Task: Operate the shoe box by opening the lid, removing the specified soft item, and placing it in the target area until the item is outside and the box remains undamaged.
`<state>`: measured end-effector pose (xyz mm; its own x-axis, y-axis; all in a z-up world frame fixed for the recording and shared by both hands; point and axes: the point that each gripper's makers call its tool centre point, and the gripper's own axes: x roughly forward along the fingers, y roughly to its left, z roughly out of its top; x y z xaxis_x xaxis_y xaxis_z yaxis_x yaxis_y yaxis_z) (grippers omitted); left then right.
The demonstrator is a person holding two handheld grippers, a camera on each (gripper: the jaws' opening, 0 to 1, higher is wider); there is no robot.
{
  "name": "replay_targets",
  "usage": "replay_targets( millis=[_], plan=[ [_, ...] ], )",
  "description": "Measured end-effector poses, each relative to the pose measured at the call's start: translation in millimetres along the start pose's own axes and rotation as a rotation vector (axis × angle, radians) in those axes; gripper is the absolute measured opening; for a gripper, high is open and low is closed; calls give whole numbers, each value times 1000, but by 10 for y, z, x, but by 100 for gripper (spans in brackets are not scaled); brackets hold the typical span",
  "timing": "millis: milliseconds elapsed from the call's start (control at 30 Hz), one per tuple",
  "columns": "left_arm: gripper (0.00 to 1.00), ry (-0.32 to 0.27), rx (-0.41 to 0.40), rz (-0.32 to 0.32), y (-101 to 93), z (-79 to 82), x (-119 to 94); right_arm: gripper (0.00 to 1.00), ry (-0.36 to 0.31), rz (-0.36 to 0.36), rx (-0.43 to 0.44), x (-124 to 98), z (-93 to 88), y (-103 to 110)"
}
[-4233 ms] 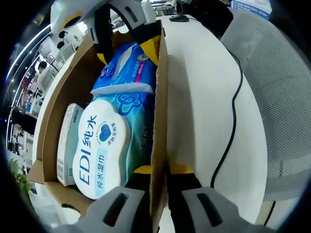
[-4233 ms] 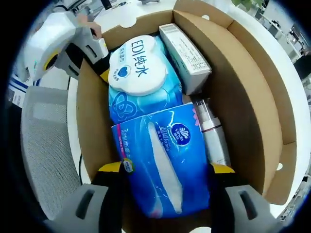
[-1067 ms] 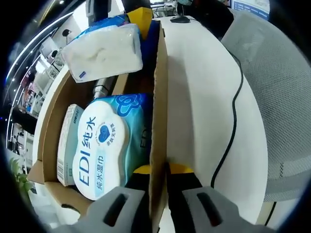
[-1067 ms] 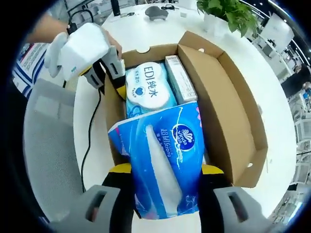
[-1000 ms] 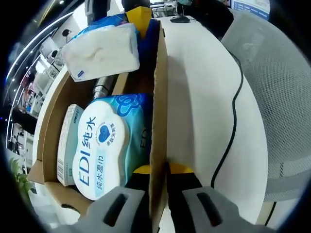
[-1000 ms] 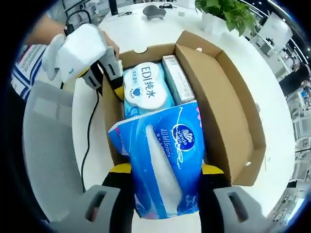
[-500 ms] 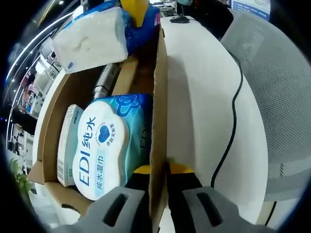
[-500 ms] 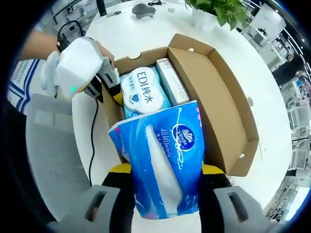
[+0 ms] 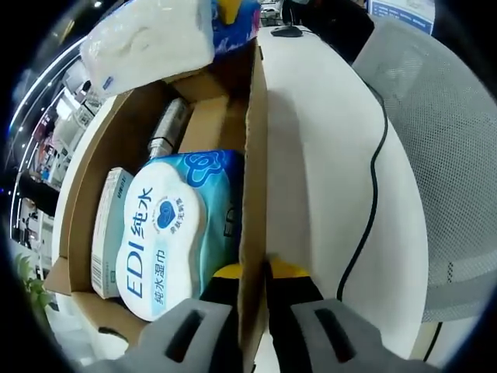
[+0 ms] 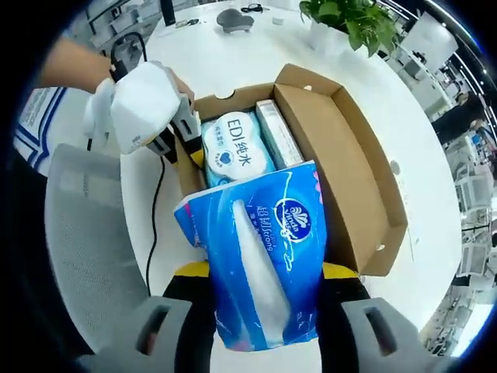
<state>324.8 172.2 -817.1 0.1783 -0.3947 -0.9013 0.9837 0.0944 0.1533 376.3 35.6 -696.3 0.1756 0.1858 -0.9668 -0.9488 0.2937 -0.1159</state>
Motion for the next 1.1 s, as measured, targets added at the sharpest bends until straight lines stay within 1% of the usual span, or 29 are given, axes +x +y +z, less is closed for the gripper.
replay_targets(
  millis=[133, 167, 233, 333, 433, 600, 733, 833, 1100],
  plan=[
    [3, 1, 4, -3, -1, -5, 3, 47, -2, -7, -9, -51, -45, 34],
    [3, -1, 8, -4, -1, -4, 5, 47, 14, -6, -36, -63, -77, 21],
    [3, 0, 7, -6, 0, -3, 4, 47, 27, -6, -42, -93, -106, -3],
    [3, 1, 2, -7, 2, -4, 6, 47, 22, -12, -31, -179, -129, -40],
    [3, 1, 1, -6, -1, -6, 5, 47, 10, -1, -11, -230, -144, 5],
    [3, 2, -1, -6, 0, -11, 3, 47, -2, -5, -17, -271, -178, 78],
    [3, 2, -2, -6, -1, -12, 0, 47, 9, 10, -19, -286, -245, 112],
    [3, 2, -2, -6, -4, -14, -5, 47, 14, 3, -25, -311, -285, 117],
    [3, 3, -8, -2, -2, -19, -7, 48, 0, -8, 12, -353, -451, 158]
  ],
)
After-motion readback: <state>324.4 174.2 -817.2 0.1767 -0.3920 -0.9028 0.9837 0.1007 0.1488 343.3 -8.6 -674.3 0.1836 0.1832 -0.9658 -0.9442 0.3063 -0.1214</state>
